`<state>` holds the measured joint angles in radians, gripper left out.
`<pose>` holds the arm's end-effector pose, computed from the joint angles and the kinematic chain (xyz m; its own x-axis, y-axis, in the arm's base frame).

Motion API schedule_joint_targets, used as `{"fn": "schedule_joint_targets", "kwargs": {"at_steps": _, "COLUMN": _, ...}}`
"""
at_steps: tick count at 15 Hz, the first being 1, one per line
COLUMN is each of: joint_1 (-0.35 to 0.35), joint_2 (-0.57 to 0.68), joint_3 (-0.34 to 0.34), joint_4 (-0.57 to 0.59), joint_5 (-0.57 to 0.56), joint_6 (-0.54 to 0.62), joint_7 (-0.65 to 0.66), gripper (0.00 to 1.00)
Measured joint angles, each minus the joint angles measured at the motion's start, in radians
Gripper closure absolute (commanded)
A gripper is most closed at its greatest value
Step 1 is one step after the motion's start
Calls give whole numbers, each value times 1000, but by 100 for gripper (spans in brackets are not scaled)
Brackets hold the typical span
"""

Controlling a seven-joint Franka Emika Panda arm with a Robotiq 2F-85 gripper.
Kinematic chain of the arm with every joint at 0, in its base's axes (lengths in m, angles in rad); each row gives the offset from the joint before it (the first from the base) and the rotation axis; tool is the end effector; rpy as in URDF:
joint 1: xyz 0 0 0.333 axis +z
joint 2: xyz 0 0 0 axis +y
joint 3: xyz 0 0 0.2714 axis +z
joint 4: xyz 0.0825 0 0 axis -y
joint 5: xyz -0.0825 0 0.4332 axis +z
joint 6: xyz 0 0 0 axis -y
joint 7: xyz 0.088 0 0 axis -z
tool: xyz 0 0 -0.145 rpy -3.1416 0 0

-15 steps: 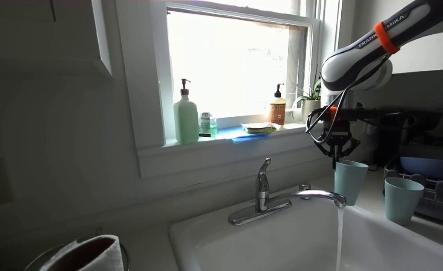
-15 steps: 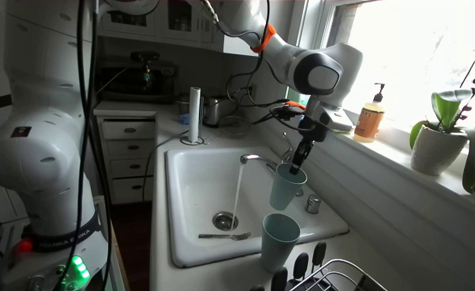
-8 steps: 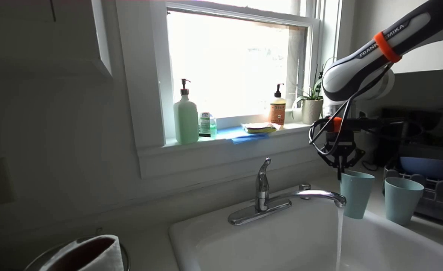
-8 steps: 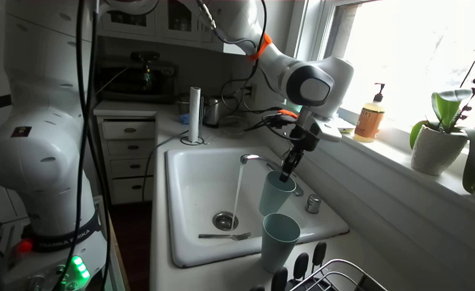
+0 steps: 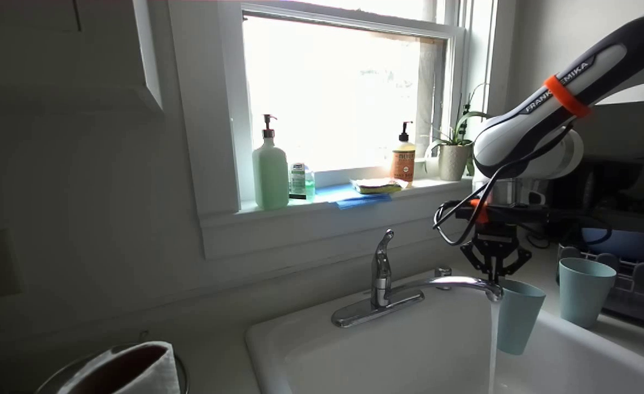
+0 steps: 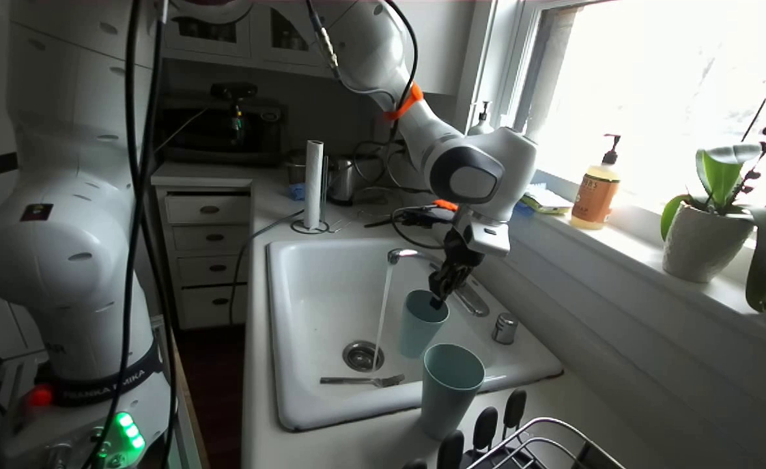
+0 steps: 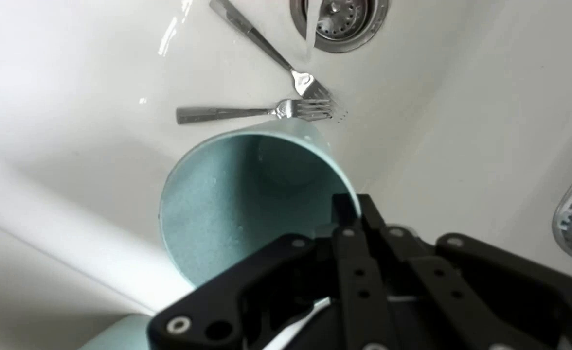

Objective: Get the grey cup in front, put it under the running water, pour the water in the cup into the sink and then put the cup into the other grey cup

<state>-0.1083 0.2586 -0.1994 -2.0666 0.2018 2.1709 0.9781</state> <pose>0.5632 -0.1682 0.1843 0.1525 -0.9745 -0.1649 -0.9835 -0.1660 0.0714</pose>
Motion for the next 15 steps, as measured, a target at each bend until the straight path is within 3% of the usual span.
{"fn": "schedule_joint_targets", "kwargs": {"at_steps": 7, "joint_1": 53, "joint_2": -1, "joint_3": 43, "joint_4": -84, "joint_5": 32, "joint_6": 157, "joint_7": 215, "gripper": 99}}
{"fn": "schedule_joint_targets", "kwargs": {"at_steps": 15, "joint_1": 88, "joint_2": -6, "joint_3": 73, "joint_4": -105, "joint_5": 32, "joint_6": 191, "joint_7": 353, "gripper": 99}}
